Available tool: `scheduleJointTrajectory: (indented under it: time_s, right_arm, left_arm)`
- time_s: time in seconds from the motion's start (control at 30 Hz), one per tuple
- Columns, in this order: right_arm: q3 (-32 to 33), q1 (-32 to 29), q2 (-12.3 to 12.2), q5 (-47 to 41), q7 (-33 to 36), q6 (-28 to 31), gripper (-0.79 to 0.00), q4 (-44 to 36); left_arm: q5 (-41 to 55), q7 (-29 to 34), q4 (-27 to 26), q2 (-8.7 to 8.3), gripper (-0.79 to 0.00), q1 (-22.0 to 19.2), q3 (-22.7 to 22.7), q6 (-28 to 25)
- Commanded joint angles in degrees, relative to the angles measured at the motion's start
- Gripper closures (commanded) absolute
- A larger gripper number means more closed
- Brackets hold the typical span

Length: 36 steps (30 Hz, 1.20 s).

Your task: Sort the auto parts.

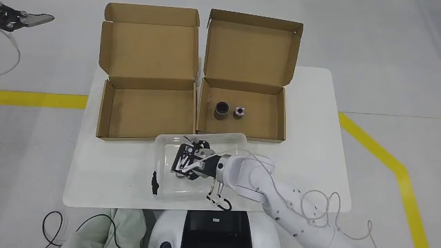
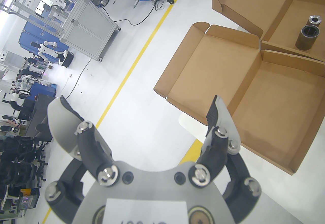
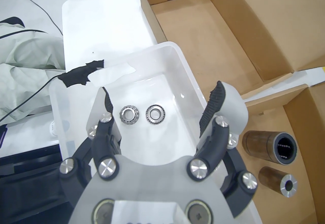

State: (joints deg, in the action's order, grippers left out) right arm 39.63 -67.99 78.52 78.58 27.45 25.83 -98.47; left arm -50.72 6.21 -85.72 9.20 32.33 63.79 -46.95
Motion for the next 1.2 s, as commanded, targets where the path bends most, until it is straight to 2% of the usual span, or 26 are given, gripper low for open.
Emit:
scheduleJointTrajectory:
  time_s: [0.0, 0.33, 0.5, 0.67, 0.77, 1.17]
  right_arm:
    - [-0.7, 0.6, 0.3, -0.3, 0.3, 0.5, -0.643, 0.8]
    - [-4.2, 2.3, 1.8, -1.7, 5.8, -2.9, -0.591, 6.4]
    - [-4.1, 1.5, 1.8, -1.0, 7.4, -4.3, -0.434, 7.0]
    - [-4.3, 1.0, 1.6, 1.3, 11.6, -5.4, -0.419, 6.3]
    - [-4.8, 1.1, 1.7, 3.1, 12.7, -5.8, -0.382, 6.2]
    - [-5.6, 2.5, 2.5, 5.3, 10.4, -6.1, -0.348, 9.5]
  left_arm:
    - [0.0, 0.0, 0.0, 0.00, -0.785, 0.0, 0.0, 0.0]
    - [0.0, 0.0, 0.0, 0.00, -0.785, 0.0, 0.0, 0.0]
    - [0.0, 0.0, 0.0, 0.00, -0.785, 0.0, 0.0, 0.0]
    - [0.0, 0.0, 0.0, 0.00, -0.785, 0.0, 0.0, 0.0]
    - [0.0, 0.0, 0.0, 0.00, -0.785, 0.0, 0.0, 0.0]
    - [0.0, 0.0, 0.0, 0.00, -0.785, 0.0, 0.0, 0.0]
